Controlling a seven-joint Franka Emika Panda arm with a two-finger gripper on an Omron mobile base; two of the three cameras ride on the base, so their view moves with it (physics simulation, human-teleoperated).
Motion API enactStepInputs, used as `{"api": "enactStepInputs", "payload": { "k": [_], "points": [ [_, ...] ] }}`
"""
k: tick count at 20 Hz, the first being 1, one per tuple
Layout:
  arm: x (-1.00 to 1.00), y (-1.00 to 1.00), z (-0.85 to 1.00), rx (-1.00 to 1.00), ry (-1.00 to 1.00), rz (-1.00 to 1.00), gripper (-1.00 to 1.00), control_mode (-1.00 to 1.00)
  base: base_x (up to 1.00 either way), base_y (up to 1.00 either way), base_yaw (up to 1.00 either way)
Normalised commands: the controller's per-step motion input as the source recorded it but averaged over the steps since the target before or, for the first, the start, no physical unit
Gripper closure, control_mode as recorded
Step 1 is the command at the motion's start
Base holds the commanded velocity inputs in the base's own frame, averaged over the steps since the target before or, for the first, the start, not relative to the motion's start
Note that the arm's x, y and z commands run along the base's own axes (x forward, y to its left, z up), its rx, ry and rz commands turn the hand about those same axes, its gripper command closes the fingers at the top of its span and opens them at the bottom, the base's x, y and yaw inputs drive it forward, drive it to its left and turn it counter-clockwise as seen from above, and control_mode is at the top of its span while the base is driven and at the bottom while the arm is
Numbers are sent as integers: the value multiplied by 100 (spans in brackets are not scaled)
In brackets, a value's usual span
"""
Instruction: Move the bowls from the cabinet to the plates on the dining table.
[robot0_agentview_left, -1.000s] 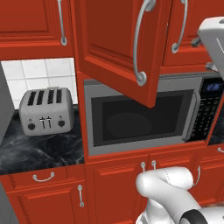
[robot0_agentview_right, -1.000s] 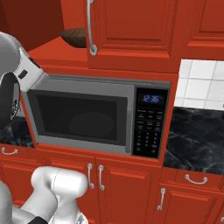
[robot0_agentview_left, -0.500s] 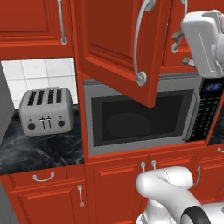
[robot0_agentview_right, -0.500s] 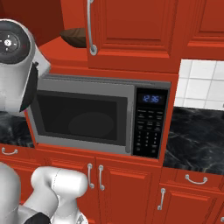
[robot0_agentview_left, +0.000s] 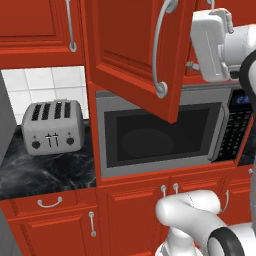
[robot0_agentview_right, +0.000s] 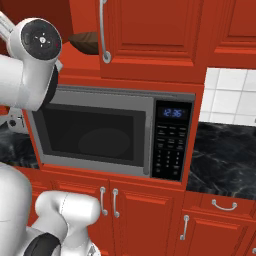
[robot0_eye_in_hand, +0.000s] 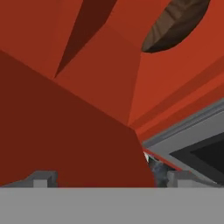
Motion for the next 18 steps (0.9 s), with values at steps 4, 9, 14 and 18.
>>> {"api": "enactStepInputs", "payload": {
  "k": [4, 9, 14, 18],
  "points": [
    [12, 62, 0, 0, 0, 2, -100, -100, 0, 0, 0],
    [11, 42, 0, 0, 0, 7, -100, -100, 0, 0, 0],
    [0, 49, 0, 0, 0, 12, -100, -100, 0, 0, 0],
    [0, 74, 0, 0, 0, 13, -100, -100, 0, 0, 0]
  ]
}}
